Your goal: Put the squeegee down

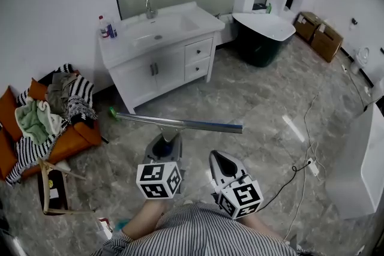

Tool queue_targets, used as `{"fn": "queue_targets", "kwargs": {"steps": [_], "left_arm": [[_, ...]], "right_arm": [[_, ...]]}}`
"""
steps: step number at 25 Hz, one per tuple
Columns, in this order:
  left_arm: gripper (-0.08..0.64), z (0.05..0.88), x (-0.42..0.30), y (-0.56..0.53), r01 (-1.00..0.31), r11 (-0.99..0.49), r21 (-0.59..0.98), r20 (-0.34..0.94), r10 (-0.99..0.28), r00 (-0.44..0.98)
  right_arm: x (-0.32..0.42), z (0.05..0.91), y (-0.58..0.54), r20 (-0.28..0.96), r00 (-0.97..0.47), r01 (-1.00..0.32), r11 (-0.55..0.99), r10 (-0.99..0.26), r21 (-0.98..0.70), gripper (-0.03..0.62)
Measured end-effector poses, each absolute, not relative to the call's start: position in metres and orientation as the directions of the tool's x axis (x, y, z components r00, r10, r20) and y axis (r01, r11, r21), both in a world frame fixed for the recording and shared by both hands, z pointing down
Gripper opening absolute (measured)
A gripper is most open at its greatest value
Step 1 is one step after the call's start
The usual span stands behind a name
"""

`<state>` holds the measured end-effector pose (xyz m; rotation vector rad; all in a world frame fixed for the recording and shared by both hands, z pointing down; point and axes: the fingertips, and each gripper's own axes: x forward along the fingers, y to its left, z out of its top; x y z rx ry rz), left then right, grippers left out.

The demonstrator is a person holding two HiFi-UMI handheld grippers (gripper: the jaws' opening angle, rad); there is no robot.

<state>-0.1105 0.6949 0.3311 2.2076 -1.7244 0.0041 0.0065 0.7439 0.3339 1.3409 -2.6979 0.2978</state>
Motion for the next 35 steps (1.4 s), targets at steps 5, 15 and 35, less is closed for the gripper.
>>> {"fn": "queue_targets", "kwargs": {"steps": [5,15,35], "left_arm": [[0.115,0.339,-0.113,0.693,-0.935,-0.232,0.269,0.208,-0.934,0.291],[0.115,0.365,-0.122,0.655,-0.932,-0.197,0.305,0.272,-0.920,0.283],[0.115,0.343,-0.059,0.402,-0.950,-0.208,0.235,0.206,-0.944,0.257]], "right_arm": [[-0.002,0.350,0.742,0.211,-0.593,-0.805,0.568,-0.777,-0.171,0.015],[-0.015,0.375,0.697,0.257,-0.590,-0.807,0.550,-0.765,-0.215,0.015],[0.042,0.350,0.431,0.201,-0.666,-0.746,0.642,-0.718,-0.178,0.015]]}}
